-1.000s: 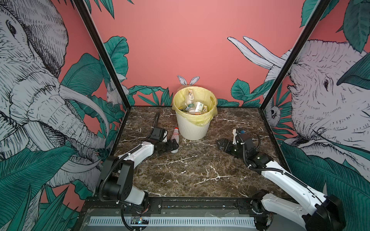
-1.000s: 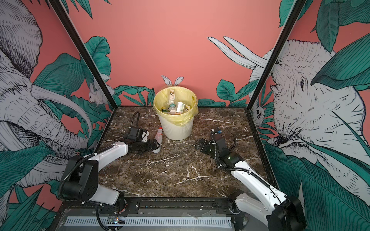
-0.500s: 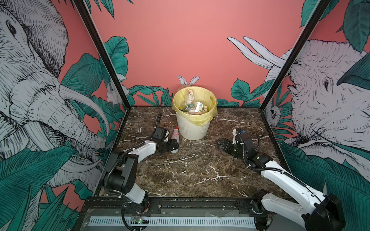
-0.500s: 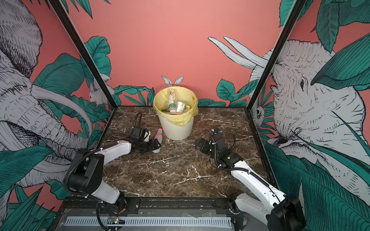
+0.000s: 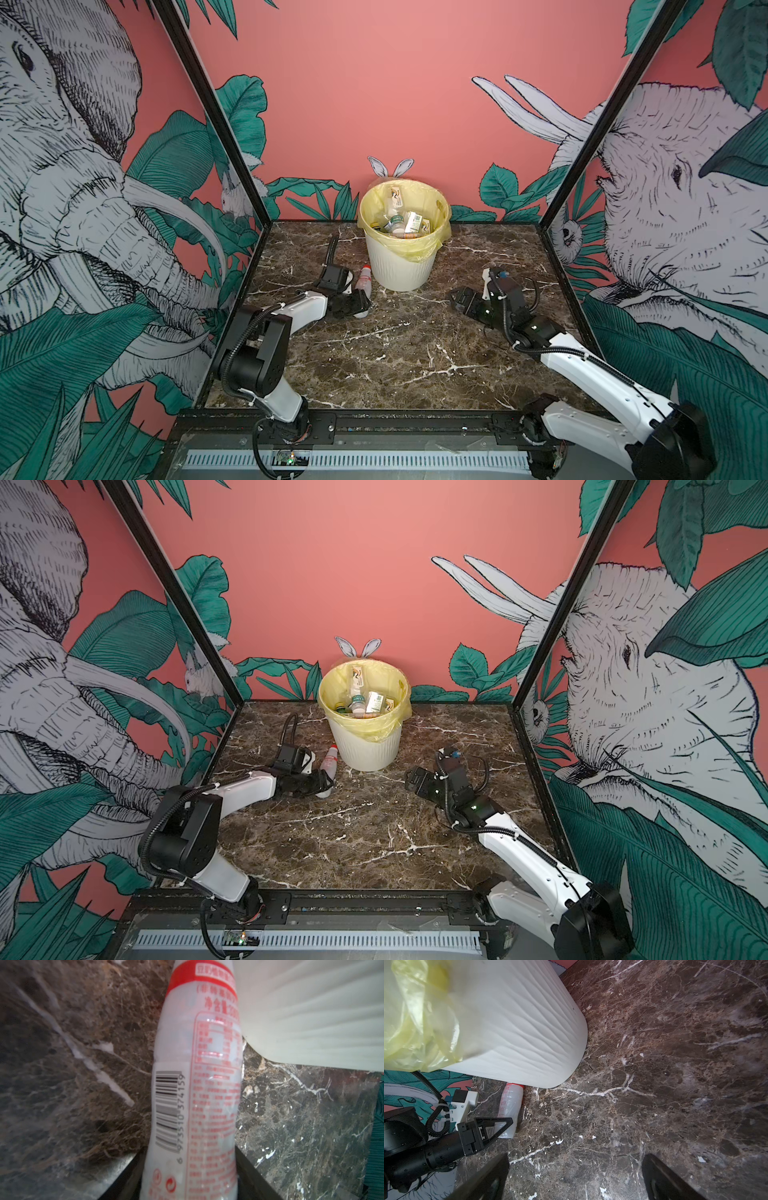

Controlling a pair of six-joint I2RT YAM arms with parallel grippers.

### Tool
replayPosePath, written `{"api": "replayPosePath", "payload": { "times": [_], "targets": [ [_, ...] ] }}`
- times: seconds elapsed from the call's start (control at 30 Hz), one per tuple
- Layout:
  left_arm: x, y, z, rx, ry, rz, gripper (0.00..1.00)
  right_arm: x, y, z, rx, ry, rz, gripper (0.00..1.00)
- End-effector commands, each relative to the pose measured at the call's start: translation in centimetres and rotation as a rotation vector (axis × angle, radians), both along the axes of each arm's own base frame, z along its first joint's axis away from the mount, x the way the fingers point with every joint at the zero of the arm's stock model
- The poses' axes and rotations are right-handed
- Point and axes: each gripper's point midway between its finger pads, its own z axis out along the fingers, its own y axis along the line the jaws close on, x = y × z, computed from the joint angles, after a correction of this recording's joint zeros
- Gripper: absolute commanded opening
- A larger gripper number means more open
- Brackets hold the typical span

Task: Throw the plastic bottles in the bin
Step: Pick up the plastic bottle from the center of the table.

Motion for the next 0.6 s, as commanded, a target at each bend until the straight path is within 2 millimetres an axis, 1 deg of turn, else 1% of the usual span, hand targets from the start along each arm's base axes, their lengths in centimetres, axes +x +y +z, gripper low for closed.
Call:
{"api": "replayPosePath", "payload": {
  "times": [0.0,0.17,0.3,0.57],
  "targets": [
    [-0.1,0.1,0.6,0.003,-0.026,0.001,0.54,0.6,0.0,0.8,0.026,-0.025,-0.015,0.99],
    [-1.1,0.5,0.7,0.004,-0.021,0.008,0.53,0.6,0.0,1.2,0.031,-0.033,-0.018,0.99],
    [-2.0,1.2,1.2,0.017,-0.03,0.024,0.52,0.7,0.0,1.5,0.029,-0.037,-0.016,0.99],
    [-3.5,2.1,3.1,0.013,-0.077,0.041,0.51,0.9,0.2,1.7,0.032,-0.036,-0.015,0.99]
  ]
}}
